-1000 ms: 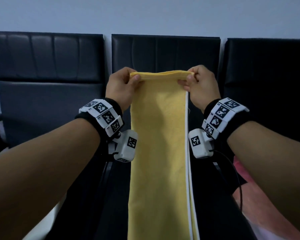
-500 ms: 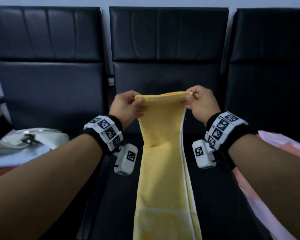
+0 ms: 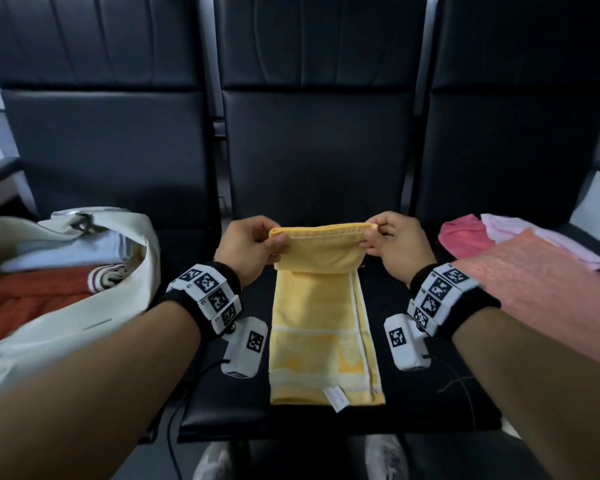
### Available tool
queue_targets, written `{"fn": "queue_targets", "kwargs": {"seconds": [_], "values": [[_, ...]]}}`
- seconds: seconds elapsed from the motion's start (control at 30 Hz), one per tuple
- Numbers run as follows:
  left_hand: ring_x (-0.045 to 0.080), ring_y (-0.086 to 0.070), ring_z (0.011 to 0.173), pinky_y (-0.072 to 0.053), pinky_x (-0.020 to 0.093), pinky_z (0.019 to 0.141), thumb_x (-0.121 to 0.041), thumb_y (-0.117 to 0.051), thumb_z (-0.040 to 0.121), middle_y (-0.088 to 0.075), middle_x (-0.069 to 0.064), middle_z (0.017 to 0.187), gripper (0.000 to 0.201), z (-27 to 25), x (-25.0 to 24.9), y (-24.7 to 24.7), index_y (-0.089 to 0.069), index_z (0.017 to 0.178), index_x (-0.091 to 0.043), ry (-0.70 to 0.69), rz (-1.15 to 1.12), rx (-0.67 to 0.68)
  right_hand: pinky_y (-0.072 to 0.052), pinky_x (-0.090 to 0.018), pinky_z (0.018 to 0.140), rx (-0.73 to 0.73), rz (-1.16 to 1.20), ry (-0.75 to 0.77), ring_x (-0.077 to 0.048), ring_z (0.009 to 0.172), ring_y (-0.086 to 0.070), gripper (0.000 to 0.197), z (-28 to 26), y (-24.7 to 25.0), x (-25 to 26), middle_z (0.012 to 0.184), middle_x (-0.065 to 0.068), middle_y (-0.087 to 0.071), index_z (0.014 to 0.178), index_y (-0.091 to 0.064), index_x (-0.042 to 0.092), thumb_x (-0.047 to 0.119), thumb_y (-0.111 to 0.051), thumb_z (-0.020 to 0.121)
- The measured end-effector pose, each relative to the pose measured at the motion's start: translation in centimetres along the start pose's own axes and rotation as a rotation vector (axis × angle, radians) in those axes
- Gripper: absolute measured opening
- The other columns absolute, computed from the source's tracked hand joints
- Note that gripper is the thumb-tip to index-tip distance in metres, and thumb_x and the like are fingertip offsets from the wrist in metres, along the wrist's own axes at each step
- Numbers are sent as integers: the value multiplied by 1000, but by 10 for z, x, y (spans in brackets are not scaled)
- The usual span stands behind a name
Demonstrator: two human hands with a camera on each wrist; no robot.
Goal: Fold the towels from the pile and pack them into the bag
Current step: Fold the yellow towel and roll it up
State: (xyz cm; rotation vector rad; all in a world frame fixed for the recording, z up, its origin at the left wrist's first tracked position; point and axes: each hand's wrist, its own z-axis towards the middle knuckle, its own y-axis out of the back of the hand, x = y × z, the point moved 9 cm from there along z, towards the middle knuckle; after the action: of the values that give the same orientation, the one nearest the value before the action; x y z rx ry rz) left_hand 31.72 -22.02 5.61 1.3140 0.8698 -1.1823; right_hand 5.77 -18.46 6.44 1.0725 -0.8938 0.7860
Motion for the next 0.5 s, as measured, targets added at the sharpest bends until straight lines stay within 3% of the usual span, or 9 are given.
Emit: {"fn": "queue_targets", "kwargs": {"seconds": [0.13, 0.23, 0.33, 0.43, 0.5], "values": [[14, -66, 72, -54, 32, 69, -17, -71, 92, -71, -4, 76, 9, -14, 10, 3, -69, 84, -21, -9, 282, -33, -62, -45, 80, -7, -40, 15, -20, 82, -75, 13, -23, -2, -4, 87, -5, -73, 89, -66, 20, 9, -65, 96], [18, -66, 86, -57, 34, 78, -22, -68, 87, -70, -7, 86, 9, -27, 16, -5, -65, 86, -30, 58, 560, 16, -62, -48, 80, 3, -62, 14, -19, 79, -75, 17, -37, -7, -11, 84, -3, -73, 85, -68, 24, 8, -69, 93], [18, -61, 100, -54, 34, 83, -37, -69, 84, -69, -12, 107, 22, -43, 14, -35, -61, 104, -38, 34, 842, 169, -61, -49, 83, 38, -95, 28, -17, 82, -74, 24, -49, -17, -19, 83, 0, -74, 82, -69, 35, 13, -74, 89], [18, -54, 115, -46, 41, 99, -59, -72, 82, -64, -15, 121, 50, -56, 2, -76, -58, 126, -40, -124, 901, 241, -60, -47, 85, 72, -105, 38, -14, 83, -73, 21, -59, -27, -22, 83, 2, -75, 84, -72, 36, 16, -76, 86], [18, -60, 110, -47, 41, 97, -60, -70, 84, -68, -10, 117, 48, -60, 2, -96, -60, 125, -36, -141, 825, 262, -60, -45, 85, 87, -105, 25, -13, 82, -73, 14, -64, -32, -26, 84, 2, -75, 89, -75, 27, 14, -76, 87]]}}
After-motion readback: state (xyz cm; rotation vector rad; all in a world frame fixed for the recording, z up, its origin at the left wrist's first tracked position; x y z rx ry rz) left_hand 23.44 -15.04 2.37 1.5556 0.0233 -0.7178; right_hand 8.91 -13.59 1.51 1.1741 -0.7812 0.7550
